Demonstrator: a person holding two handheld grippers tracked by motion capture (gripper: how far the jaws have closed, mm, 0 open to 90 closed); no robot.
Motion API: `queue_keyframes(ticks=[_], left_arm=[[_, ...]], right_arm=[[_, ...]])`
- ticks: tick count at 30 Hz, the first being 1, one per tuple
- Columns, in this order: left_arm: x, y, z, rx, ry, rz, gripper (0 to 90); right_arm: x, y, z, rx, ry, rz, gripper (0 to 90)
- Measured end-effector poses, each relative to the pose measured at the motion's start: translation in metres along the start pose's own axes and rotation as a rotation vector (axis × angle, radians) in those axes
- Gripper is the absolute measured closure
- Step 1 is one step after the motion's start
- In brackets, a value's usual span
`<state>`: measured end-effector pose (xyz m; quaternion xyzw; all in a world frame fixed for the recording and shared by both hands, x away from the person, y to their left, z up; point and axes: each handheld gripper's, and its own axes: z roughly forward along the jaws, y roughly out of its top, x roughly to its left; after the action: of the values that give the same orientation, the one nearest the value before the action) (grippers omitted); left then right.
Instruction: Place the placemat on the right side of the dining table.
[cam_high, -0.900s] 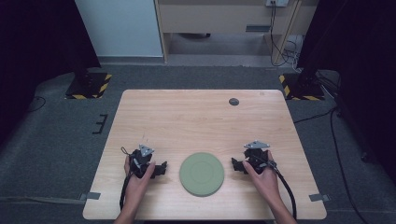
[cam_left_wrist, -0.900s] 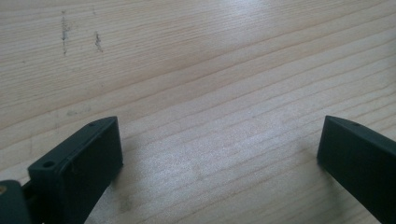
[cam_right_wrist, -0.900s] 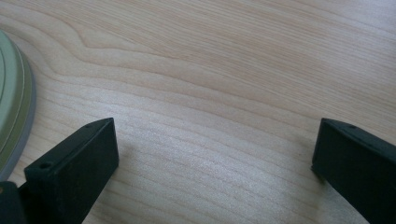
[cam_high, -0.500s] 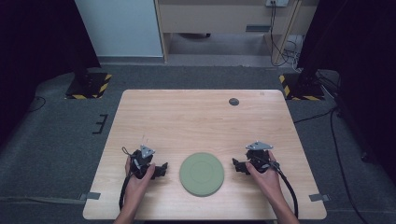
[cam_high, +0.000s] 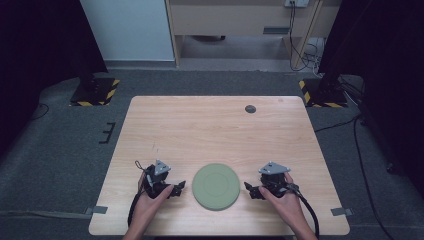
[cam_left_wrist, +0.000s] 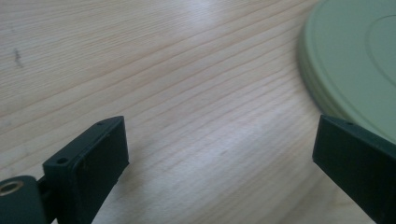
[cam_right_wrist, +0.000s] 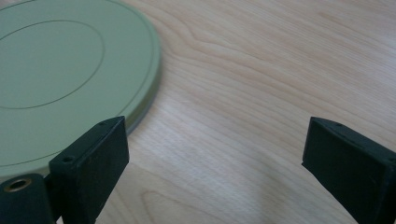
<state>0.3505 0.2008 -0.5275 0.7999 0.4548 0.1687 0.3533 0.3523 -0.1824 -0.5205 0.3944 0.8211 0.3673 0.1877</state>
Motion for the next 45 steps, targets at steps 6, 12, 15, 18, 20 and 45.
queue_keyframes(ticks=[6, 12, 15, 18, 20, 45], left_arm=[[-0.015, 0.000, 0.005, 0.026, -0.050, 0.051, 2.9], [-0.021, 0.000, 0.007, 0.034, -0.073, 0.068, 3.1], [-0.023, 0.000, 0.008, 0.036, -0.076, 0.073, 3.1], [-0.023, 0.001, 0.009, 0.036, -0.074, 0.073, 2.4], [-0.022, 0.001, 0.010, 0.033, -0.075, 0.064, 1.5], [-0.024, 0.005, 0.012, 0.016, -0.049, 0.059, 2.7]], right_arm=[[0.009, -0.001, 0.006, 0.018, 0.025, -0.021, 7.4], [0.018, -0.001, 0.010, 0.030, 0.040, -0.045, 7.5], [0.020, 0.000, 0.011, 0.030, 0.031, -0.053, 7.0], [0.019, 0.000, 0.011, 0.031, 0.031, -0.045, 6.4], [0.019, 0.000, 0.012, 0.034, 0.030, -0.045, 5.5], [0.021, 0.003, 0.012, 0.020, 0.003, -0.041, 6.8]])
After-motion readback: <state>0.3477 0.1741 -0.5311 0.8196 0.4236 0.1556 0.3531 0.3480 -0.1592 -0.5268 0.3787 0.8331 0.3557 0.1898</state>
